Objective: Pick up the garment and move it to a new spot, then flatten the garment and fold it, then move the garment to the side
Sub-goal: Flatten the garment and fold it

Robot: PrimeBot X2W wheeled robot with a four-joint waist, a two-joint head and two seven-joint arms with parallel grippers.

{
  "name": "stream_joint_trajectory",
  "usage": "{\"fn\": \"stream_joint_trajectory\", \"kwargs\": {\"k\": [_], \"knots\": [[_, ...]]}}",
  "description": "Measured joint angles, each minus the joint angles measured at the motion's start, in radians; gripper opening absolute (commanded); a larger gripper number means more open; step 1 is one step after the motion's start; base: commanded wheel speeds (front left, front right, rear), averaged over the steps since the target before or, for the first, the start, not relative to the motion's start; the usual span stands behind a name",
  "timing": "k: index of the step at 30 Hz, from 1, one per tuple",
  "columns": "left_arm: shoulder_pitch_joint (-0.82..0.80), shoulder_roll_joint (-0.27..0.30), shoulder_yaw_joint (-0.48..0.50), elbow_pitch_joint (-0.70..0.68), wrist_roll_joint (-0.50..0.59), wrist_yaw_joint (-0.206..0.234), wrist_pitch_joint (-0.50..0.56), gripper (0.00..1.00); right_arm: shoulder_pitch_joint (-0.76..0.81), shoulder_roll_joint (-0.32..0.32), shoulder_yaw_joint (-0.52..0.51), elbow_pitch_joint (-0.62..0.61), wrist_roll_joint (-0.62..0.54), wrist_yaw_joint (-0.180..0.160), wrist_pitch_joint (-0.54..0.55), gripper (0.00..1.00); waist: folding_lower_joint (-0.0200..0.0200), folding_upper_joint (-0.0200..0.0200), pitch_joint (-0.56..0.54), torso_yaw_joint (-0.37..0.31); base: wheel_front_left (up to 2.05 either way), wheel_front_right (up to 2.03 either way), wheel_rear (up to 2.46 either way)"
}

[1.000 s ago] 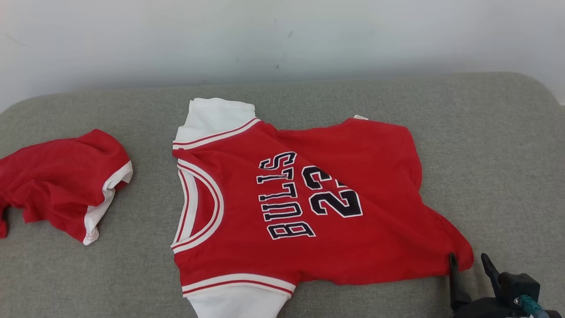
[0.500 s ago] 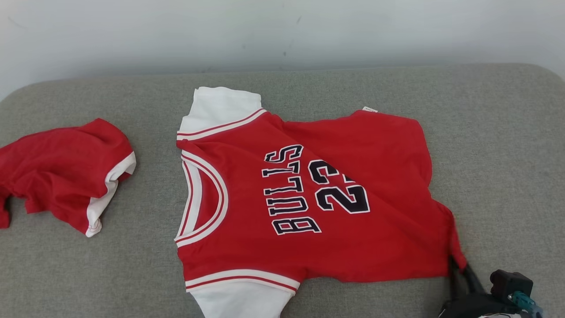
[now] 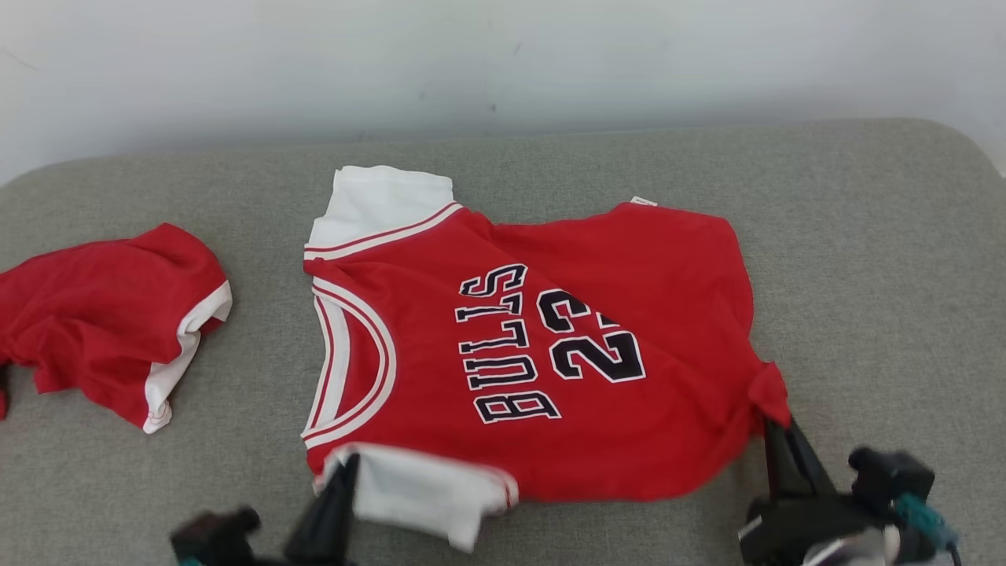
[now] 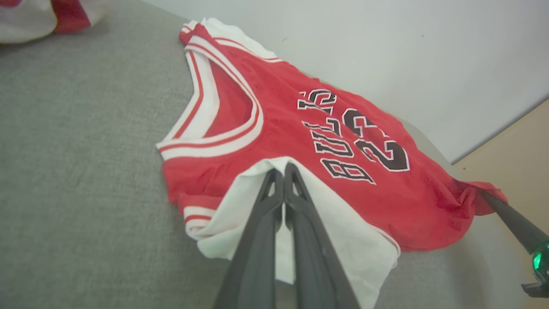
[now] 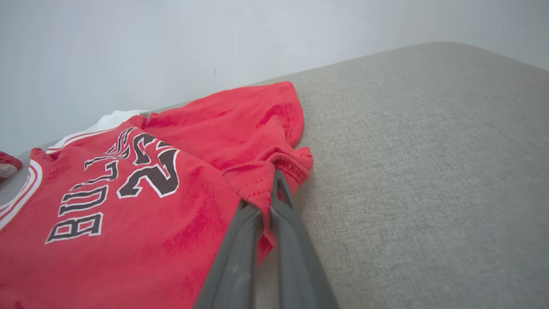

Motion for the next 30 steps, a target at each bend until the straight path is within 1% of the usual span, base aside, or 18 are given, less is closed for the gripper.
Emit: {"fn": "stream_joint_trajectory", "kwargs": {"k": [3,7,11,14,18,22,27,30], "knots": [[-0.076,0.034,0.023,-0.051,-0.028,0.0,0.0,0.0,-0.058,-0.007,0.035,-0.038,0.049,0.0,0.0,0.0,0.0,0.0,0.006,-0.005,0.0,0.0,0.0],[-0.234,0.115,0.015,-0.08,-0.058,0.0,0.02,0.0,-0.168,-0.033,0.086,-0.049,0.1,0.0,0.003,0.0,0.0,0.0,0.026,-0.011,0.0,0.0,0.0],[-0.438,0.167,0.016,-0.084,-0.125,0.0,0.092,0.0,-0.323,-0.049,0.107,-0.043,0.153,0.0,0.032,0.0,0.0,0.0,0.063,-0.016,0.0,0.0,0.0],[-0.623,0.2,0.018,-0.058,-0.174,0.0,0.155,0.0,-0.47,-0.058,0.098,-0.025,0.193,0.0,0.073,0.0,0.0001,0.0,0.105,-0.021,0.0,0.0,0.0],[-0.897,0.202,0.026,0.018,-0.219,0.0,0.225,0.0,-0.696,-0.065,0.043,0.017,0.248,0.0,0.157,0.0,0.0002,0.0,0.177,-0.023,0.0,0.0,0.0],[-1.182,0.2,0.024,0.123,-0.224,0.0,0.276,0.0,-0.963,-0.057,-0.02,0.08,0.252,0.0,0.236,0.0,0.0003,0.0,0.262,-0.026,0.0,0.0,0.0],[-1.52,0.183,0.025,0.282,-0.197,0.001,0.291,0.0,-1.272,-0.045,-0.124,0.2,0.217,0.0,0.301,0.0,0.0003,0.0001,0.368,-0.029,0.0,0.0,0.0],[-1.701,0.184,0.021,0.367,-0.167,0.003,0.287,0.0,-1.433,-0.036,-0.153,0.261,0.163,0.0,0.309,0.0,0.0003,0.0001,0.425,-0.033,0.0,0.0,0.0]]}}
